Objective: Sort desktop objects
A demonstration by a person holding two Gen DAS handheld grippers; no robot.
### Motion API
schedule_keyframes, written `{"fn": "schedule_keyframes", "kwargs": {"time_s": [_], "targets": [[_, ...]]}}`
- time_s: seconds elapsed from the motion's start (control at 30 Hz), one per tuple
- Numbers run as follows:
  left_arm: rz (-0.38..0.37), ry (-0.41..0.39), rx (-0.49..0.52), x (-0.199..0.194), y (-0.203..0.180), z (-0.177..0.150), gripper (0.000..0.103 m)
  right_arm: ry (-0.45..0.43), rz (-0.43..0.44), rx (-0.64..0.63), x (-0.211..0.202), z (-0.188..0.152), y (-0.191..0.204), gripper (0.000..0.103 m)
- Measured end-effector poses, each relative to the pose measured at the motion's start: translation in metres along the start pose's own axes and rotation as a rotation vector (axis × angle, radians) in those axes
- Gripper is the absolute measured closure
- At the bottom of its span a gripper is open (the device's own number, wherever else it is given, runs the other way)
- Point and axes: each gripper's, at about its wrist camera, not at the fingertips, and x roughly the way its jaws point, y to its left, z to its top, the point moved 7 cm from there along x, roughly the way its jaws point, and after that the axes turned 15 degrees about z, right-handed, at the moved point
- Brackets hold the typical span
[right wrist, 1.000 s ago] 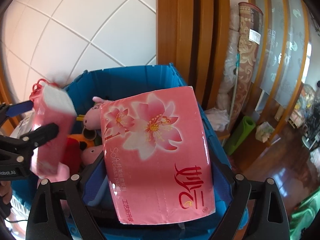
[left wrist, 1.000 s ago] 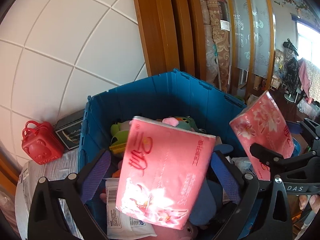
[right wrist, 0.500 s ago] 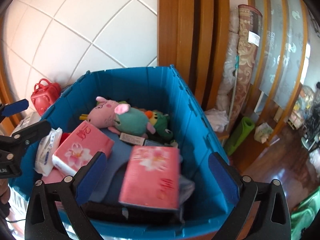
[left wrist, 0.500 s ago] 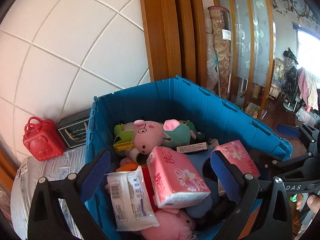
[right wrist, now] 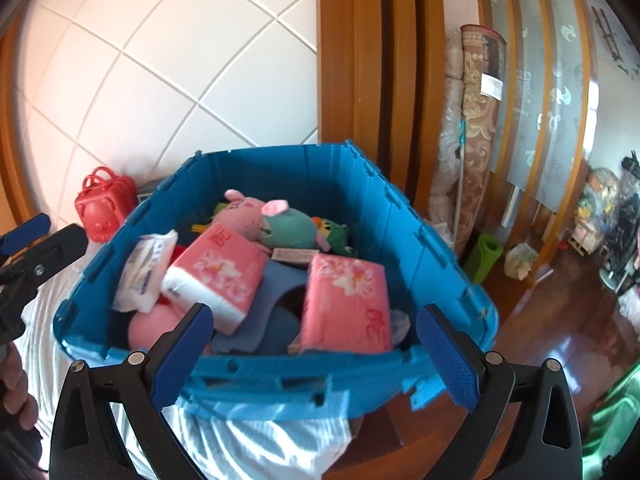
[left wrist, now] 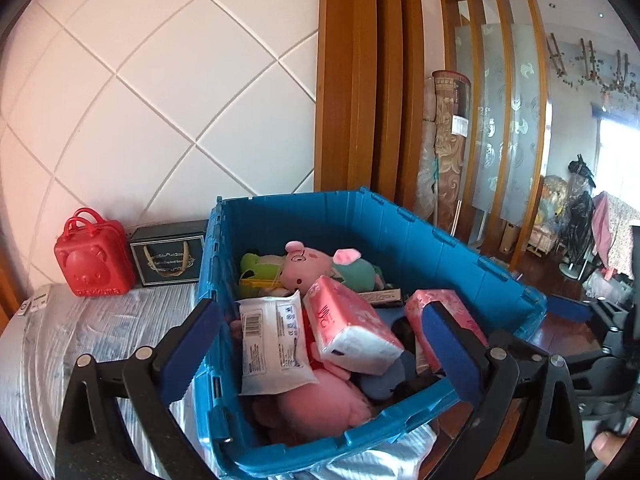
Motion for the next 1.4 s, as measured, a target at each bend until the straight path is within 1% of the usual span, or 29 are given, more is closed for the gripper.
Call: {"fn": "schedule_keyframes", "kwargs": {"time_s": [0.1, 0.17, 0.3, 0.43, 0.6, 0.93, 1.1, 1.4], "targets": [[0.054, 0.021, 0.02, 0.003, 0.003, -0.008, 0.001, -0.027, -0.031, -0.004, -0.007, -0.007, 0.006, 0.0], [0.055, 0.012, 0.023, -0.001, 0.006, -0.013, 0.001, -0.041, -0.043, -0.006, -0.011, -0.01, 0.008, 0.0], [0.033, 0.035, 0.02, -0.004, 0.008, -0.018, 0.001, -0.034, -0.032, 0.008, -0.012, -0.018, 0.01, 0.0], [0.057, 0.027, 0.031, -0.008, 0.011, -0.021, 0.001, -0.03, -0.038, 0.011, -0.011, -0.022, 0.009, 0.0], [0.06, 0.029, 0.039, -0.009, 0.01, -0.023, 0.001, -0.028, -0.033, 0.012, -0.01, -0.024, 0.011, 0.0], [0.077, 0.054, 0.032, -0.006, 0.015, -0.026, 0.001, -0.027, -0.03, 0.006, -0.01, -0.022, 0.014, 0.0], [0.093, 0.054, 0.037, -0.006, 0.016, -0.027, 0.001, -0.024, -0.028, 0.008, -0.009, -0.022, 0.014, 0.0], [0.08, 0.072, 0.042, -0.002, 0.014, -0.03, 0.001, -0.023, -0.027, 0.014, -0.007, -0.021, 0.014, 0.0]]}}
